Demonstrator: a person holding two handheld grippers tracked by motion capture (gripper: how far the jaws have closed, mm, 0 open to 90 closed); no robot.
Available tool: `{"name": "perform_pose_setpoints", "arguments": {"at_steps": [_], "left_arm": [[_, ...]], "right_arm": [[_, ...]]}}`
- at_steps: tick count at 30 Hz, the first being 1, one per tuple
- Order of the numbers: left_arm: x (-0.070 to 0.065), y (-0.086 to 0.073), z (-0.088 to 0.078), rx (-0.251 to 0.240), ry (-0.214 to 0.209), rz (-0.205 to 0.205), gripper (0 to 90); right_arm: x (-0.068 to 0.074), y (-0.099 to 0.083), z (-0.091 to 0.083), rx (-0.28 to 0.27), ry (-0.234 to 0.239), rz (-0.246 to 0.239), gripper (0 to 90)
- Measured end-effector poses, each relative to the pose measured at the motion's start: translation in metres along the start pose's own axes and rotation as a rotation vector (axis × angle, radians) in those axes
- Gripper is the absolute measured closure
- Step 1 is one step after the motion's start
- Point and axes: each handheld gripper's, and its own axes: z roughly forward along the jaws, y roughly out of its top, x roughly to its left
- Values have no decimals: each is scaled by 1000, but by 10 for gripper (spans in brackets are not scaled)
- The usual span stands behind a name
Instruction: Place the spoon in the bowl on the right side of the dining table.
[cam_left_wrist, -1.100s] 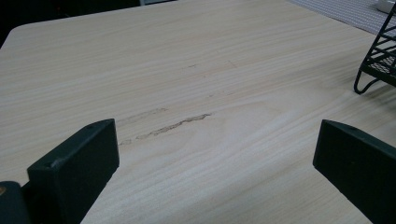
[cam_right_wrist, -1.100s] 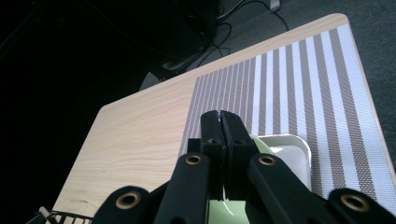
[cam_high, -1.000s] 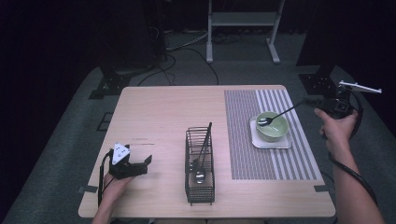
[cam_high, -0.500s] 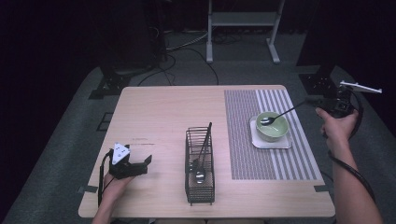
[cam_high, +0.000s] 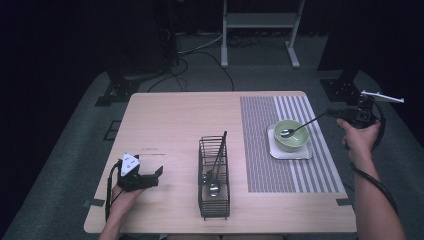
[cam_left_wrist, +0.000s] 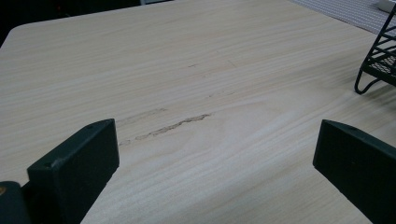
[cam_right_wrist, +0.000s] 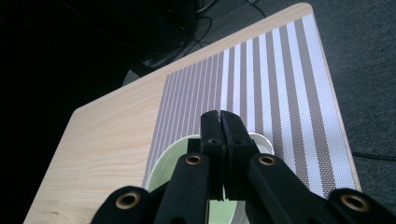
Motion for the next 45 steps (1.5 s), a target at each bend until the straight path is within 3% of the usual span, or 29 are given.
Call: {"name": "perform_pose_setpoints", "arguments": {"at_steps": [7,21,35,45], "left_arm": [[0,0,0,0,0,2,0],[2,-2,-4,1,7,-2,0],[3,-2,-3,-8,12,-12,0],[3,-2,-3,-6,11,-8,0]], "right_arm": [[-9,-4,5,13,5,16,884],[-15,-12,17,45,9,14,885],[-18,-9,23,45,-8,28,883],[-27,-10,24,34,-13,53,854]]}}
